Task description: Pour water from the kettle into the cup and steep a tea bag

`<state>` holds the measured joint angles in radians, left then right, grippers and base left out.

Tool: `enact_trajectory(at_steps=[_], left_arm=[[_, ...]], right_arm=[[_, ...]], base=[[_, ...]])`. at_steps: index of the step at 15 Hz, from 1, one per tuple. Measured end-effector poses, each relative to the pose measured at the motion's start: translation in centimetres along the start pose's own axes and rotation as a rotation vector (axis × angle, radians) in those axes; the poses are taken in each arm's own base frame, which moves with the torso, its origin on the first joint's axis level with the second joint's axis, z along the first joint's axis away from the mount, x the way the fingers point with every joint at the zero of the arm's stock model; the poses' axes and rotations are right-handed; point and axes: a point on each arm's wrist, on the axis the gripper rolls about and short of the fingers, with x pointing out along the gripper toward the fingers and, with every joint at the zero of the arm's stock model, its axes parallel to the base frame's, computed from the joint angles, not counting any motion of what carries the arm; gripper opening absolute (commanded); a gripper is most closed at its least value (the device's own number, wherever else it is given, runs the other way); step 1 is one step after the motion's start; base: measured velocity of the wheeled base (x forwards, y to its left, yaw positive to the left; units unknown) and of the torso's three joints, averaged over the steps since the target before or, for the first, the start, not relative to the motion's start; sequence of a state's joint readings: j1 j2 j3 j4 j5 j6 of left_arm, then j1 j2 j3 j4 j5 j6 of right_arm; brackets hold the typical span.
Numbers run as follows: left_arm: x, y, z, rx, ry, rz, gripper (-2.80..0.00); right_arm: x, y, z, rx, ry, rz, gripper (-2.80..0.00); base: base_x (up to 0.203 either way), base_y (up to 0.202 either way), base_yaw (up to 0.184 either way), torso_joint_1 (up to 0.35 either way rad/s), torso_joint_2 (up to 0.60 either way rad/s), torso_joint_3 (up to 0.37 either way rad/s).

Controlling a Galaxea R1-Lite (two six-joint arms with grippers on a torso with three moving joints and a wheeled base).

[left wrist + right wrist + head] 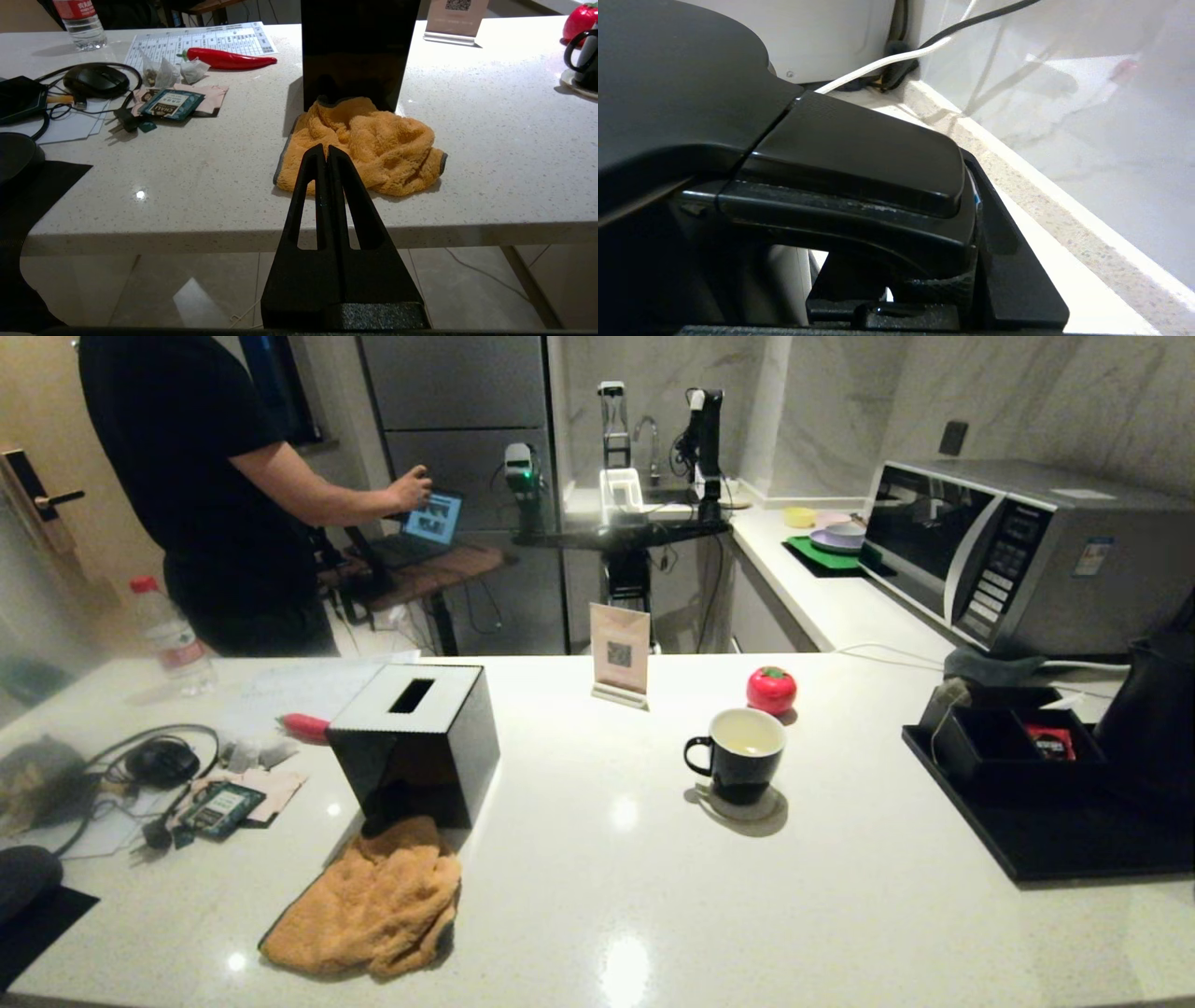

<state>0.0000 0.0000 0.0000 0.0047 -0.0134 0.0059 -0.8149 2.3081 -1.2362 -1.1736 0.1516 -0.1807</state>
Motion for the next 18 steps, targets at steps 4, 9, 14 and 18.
enact_trajectory(at_steps=[4,9,14,18], left_arm=[[0.0,0.0,0.0,0.000,0.000,0.000,-2.80],[0.0,0.0,0.0,0.000,0.000,0.000,-2.80],[0.0,0.0,0.0,0.000,0.000,0.000,-2.80],[0.0,0.0,0.0,0.000,0.000,0.000,-2.80]], right_arm=[[0.0,0.1,-0.3,-0.009,-0.014,-0.001,-2.80],[-0.1,0.2,-0.9,-0.007,-0.009,-0.002,-2.80],[-0.5,0.3,-1.4,-0.003,0.004,-0.002,-2.80],[-0.7,0.4,-1.7,-0.001,0.015,0.003,-2.80]], base=[[0.000,0.000,0.000,0.000,0.00,0.000],[0.000,0.000,0.000,0.000,0.00,0.000],[0.000,0.000,0.000,0.000,0.00,0.000],[0.000,0.000,0.000,0.000,0.00,0.000]])
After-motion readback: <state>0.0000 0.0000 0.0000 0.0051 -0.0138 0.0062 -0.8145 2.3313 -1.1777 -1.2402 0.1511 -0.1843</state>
